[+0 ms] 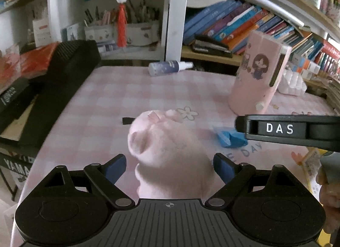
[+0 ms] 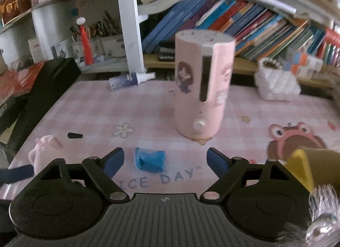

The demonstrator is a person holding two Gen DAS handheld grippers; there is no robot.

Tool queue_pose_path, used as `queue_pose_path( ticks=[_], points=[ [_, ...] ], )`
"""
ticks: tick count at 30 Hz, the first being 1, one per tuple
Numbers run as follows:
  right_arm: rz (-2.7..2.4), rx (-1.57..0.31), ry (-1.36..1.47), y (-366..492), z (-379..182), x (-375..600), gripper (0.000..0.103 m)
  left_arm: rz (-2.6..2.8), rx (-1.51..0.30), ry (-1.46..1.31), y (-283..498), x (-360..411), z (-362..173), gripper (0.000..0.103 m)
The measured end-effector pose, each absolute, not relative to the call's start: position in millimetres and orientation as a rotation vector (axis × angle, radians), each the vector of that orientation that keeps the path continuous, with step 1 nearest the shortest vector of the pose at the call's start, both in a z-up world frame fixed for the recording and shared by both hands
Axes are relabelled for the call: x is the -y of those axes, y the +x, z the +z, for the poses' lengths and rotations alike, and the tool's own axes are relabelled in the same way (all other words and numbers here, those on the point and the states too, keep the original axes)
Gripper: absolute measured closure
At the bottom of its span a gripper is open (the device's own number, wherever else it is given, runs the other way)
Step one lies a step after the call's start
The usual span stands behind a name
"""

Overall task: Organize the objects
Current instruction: 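Grasp the pink plush pig with the left tool while the right tool grasps the blue bag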

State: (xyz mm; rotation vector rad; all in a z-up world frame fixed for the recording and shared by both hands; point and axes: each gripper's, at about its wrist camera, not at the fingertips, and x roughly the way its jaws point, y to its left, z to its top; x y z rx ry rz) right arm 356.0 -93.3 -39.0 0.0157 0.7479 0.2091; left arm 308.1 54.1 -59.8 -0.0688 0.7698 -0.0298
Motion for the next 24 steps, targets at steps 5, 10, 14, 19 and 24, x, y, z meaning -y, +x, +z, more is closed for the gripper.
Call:
queue_pose_path(
  ticks=[5, 10, 14, 19, 24],
  points=[
    [0.253, -0.806, 0.015, 375, -56, 84, 0.025, -0.059, -0.776, -0.08, 313, -54, -73, 0.027],
    [0.277, -0.823, -0.023, 386, -68, 71, 0.029, -0.066, -0.767, -0.067, 302, -62, -67, 0.036],
    [0.265, -0.842, -0.014, 393, -74, 70, 0.032, -0.046, -0.762, -0.114, 283, -77, -58, 0.036],
    [0.237, -0.874, 0.01, 394, -82, 73, 0.053, -0.028, -0.749, -0.173, 255, -91, -45, 0.036],
    [0.226, -0.859, 0.03, 391, -81, 76, 0.063, -0.022, -0.728, -0.204, 236, -97, -32, 0.036]
  ],
)
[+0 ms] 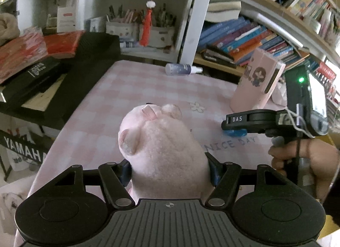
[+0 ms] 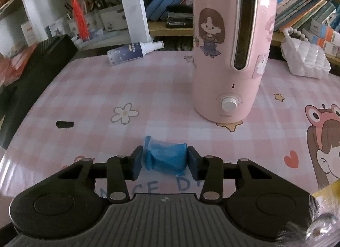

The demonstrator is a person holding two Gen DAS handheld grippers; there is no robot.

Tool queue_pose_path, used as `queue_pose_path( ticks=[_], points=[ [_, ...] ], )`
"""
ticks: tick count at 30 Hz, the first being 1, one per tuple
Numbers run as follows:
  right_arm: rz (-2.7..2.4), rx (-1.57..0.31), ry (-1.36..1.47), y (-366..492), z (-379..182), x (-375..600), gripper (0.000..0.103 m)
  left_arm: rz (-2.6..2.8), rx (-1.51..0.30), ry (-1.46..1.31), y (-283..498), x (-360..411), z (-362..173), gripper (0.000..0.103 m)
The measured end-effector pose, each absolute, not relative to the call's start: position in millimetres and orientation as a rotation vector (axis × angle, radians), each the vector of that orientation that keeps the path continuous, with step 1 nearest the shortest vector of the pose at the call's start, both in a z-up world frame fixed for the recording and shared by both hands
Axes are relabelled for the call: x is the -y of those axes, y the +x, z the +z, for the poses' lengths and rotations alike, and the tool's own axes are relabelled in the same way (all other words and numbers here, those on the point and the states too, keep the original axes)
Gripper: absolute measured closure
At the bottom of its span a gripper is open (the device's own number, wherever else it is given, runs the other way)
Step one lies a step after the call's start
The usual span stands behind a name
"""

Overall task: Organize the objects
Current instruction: 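Grasp the pink plush pig with the left tool while the right tool grasps the blue bag, then lift the pig and blue bag and carry both toward the yellow box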

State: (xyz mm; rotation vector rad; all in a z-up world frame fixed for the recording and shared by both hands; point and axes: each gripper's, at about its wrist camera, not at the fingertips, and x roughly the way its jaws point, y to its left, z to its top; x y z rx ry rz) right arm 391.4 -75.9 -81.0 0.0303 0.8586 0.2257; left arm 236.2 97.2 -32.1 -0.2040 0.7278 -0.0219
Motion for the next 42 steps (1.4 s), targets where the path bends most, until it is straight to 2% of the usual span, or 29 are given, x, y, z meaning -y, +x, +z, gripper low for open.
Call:
queue_pose_path(
  ticks=[9, 23, 42],
  points=[
    [0.268, -0.806, 0.042, 355, -52, 76, 0.063, -0.022, -0.671, -0.204, 202, -107, -7, 0.036],
    [0.4, -0.692, -0.039, 227, -2, 81, 0.063, -0.049, -0.624, -0.181, 126, -113, 10, 0.036],
    [0.393, -0.73, -0.072, 81, -15, 68, 0.063, -0.107, -0.647, -0.162, 20, -118, 4, 0.036]
  ],
)
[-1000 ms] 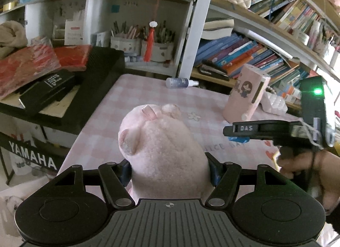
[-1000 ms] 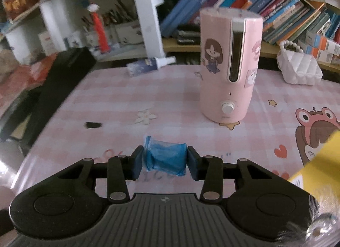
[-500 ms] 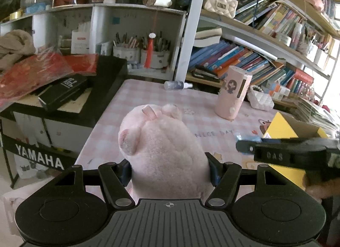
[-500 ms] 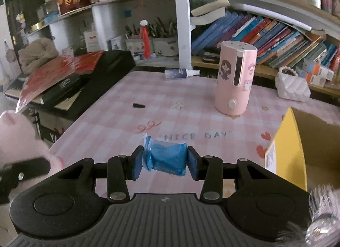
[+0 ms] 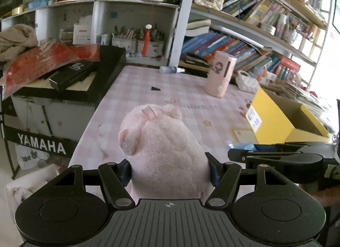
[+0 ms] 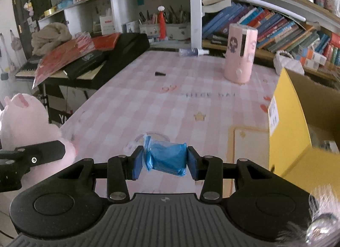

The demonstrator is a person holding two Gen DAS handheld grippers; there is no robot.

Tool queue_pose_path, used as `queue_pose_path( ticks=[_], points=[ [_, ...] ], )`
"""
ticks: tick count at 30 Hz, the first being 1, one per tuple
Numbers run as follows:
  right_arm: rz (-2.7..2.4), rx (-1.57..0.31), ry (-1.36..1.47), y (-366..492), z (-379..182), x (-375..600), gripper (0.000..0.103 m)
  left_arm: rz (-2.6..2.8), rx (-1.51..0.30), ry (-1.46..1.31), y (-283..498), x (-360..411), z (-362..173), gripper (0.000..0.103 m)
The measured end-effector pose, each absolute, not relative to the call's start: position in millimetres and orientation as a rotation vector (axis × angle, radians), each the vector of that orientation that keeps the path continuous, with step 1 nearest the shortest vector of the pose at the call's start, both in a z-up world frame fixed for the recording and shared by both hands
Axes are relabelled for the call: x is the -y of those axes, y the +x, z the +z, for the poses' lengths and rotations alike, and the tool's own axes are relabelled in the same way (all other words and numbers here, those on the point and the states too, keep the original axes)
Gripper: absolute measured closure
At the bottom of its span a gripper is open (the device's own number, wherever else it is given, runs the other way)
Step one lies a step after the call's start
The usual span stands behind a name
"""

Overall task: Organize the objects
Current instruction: 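Lift the pig and blue bag and carry both toward the yellow box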

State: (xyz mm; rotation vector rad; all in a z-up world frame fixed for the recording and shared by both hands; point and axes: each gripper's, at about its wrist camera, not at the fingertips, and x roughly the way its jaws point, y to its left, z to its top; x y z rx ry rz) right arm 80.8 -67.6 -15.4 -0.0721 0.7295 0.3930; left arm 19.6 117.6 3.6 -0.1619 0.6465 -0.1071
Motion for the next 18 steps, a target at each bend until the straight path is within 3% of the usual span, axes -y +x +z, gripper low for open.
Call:
queue_pose_path(
  ticks=[18],
  points=[
    [0.176, -0.777, 0.057, -19, -32, 118, 0.063, -0.353, -0.698, -0.061, -29, -75, -8, 0.036]
  ],
)
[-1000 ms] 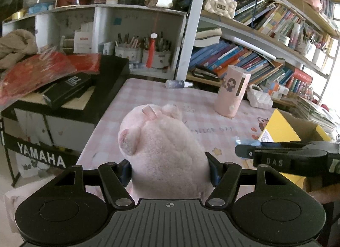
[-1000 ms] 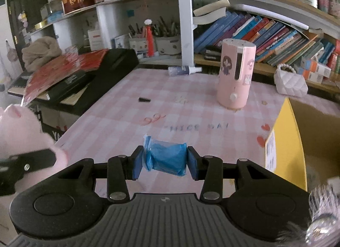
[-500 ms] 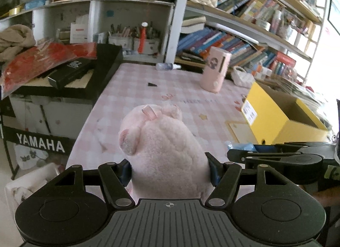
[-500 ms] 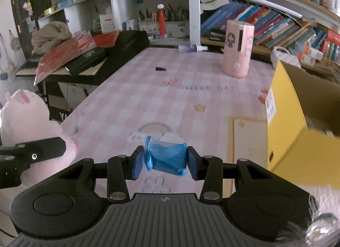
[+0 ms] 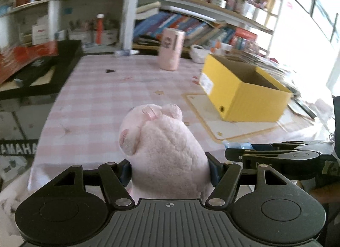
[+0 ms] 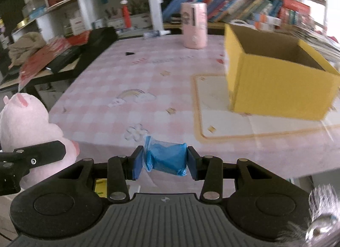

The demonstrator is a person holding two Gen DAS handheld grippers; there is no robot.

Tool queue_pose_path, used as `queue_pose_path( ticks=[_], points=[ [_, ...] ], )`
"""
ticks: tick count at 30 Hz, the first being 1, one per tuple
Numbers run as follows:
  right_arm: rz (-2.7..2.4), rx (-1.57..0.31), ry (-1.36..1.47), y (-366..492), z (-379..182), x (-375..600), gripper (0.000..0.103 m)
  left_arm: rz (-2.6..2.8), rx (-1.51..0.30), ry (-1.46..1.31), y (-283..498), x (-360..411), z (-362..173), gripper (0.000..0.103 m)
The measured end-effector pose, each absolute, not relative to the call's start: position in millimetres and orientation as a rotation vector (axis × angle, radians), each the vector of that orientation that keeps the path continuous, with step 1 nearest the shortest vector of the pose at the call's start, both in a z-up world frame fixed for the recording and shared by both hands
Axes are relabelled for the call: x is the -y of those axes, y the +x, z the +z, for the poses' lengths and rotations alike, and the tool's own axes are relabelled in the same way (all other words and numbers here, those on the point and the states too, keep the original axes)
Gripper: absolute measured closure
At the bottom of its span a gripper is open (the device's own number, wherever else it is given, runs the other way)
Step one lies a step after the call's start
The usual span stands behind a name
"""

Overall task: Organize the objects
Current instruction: 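Lift the pig and blue bag and carry both toward the yellow box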

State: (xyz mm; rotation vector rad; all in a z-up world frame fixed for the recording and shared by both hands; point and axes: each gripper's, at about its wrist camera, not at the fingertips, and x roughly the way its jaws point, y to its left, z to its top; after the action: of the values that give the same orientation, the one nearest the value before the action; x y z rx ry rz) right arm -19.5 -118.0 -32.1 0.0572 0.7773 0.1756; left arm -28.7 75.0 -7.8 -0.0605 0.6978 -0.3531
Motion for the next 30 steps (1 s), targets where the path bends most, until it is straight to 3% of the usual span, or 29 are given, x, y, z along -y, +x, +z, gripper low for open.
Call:
queue_pose_path(
  ticks=[16, 30],
  points=[
    [-0.057, -0.765, 0.136, -54, -27, 184, 0.063, -0.555, -0.683, 0.01, -14, -14, -5, 0.035],
    [-0.115, -0.764, 0.17, -35, -22, 235, 0.063, -0.607, -0.668, 0.044, 12, 39, 1, 0.035]
  ],
)
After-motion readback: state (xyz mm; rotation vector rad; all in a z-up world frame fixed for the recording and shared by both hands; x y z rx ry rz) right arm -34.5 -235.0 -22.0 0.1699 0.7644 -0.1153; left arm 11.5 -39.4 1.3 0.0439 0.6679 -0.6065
